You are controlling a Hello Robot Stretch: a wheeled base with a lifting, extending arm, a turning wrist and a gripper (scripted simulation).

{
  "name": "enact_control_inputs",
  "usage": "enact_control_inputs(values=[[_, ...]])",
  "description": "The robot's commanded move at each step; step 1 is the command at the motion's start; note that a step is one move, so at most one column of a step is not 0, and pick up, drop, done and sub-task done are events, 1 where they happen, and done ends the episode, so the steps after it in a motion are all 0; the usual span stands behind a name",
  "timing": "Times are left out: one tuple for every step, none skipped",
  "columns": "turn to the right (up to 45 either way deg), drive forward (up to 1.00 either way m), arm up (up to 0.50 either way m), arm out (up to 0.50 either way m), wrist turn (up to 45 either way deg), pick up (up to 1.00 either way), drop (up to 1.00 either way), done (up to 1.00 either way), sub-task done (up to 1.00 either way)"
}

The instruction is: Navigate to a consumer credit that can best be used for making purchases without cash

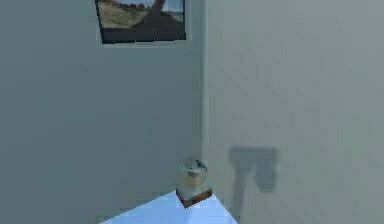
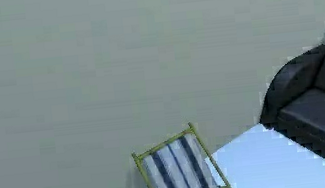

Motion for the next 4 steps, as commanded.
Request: enact_control_inputs(values=[[-45.0, 0.0, 0.0, 0.0, 0.0, 0.0, 0.0, 0.0, 0.0], [-30.0, 0.0, 0.0, 0.0, 0.0, 0.0, 0.0, 0.0, 0.0], [0.0, 0.2, 0.0, 0.0, 0.0, 0.0, 0.0, 0.0, 0.0], [-45.0, 0.0, 0.0, 0.0, 0.0, 0.0, 0.0, 0.0, 0.0]])
